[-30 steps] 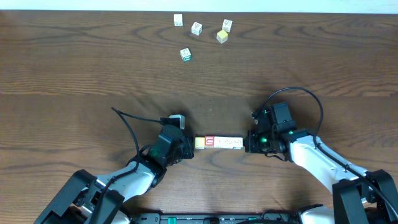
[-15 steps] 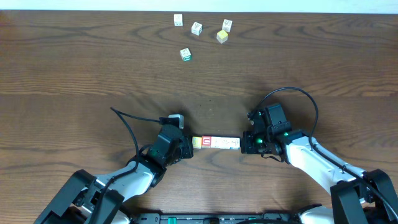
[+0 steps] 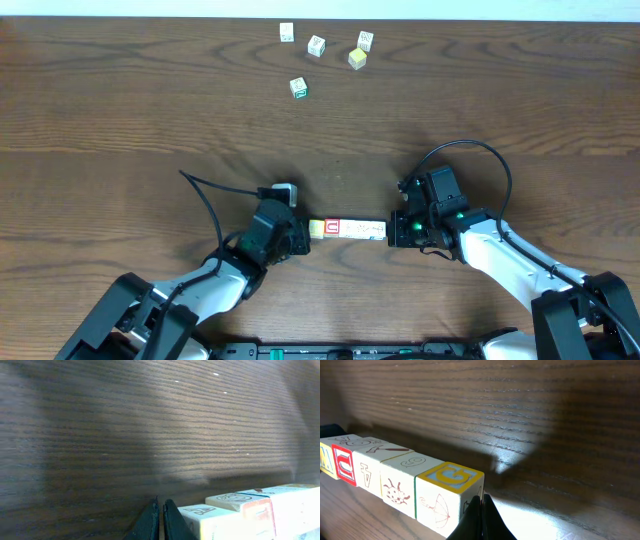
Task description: Lift 5 blocks
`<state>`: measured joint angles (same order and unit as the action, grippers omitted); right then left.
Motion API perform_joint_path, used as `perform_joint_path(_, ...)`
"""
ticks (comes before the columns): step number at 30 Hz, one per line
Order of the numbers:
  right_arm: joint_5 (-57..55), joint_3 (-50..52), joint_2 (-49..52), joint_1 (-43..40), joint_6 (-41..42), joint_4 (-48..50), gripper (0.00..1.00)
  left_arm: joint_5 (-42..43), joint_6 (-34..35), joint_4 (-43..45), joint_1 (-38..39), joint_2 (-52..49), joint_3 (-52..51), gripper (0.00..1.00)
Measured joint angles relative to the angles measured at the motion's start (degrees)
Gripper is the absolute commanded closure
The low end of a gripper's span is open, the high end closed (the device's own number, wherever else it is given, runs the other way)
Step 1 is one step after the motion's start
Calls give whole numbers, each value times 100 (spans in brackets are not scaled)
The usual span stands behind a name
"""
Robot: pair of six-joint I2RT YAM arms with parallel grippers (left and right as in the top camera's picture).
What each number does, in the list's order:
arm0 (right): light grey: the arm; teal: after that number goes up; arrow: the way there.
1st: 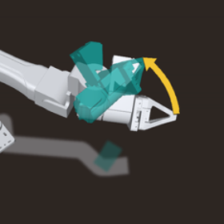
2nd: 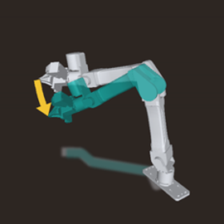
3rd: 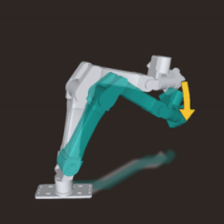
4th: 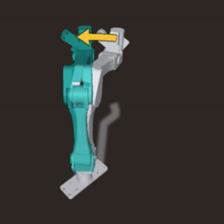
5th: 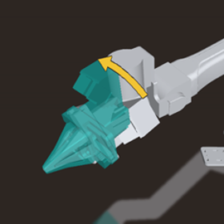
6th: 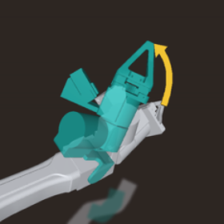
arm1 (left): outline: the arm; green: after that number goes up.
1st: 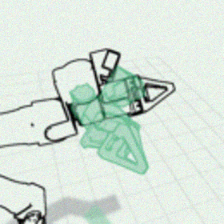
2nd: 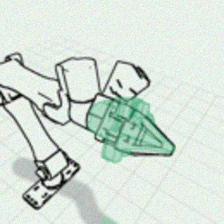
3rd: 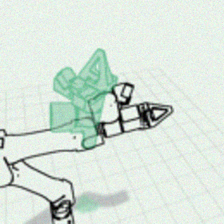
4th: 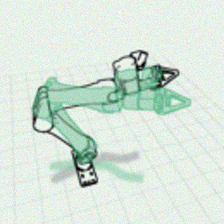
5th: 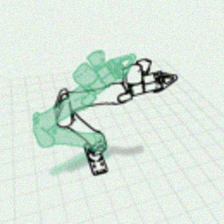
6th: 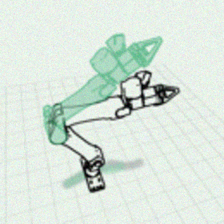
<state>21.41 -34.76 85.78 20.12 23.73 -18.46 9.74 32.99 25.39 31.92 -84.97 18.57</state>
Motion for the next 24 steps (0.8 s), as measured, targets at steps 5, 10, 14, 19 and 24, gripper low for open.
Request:
perform_joint_path(5, 0, 0, 0, 0, 0, 0, 99, 63, -201, -503, -389, 302, 4, 93)
perform_joint_path(10, 0, 0, 0, 0, 0, -4, 99, 380, -452, -962, -739, 772, 7, 93)
perform_joint_path(14, 0, 0, 0, 0, 0, -7, 99, 986, -662, -984, -870, 951, 4, 93)
perform_joint_path(19, 2, 0, 0, 0, -2, -7, 99, 1563, -914, -1084, -903, 957, 7, 93)
perform_joint_path(24, 0, 0, 0, 0, -2, -7, 99, 1762, -1080, -1373, -1141, 957, 7, 93)
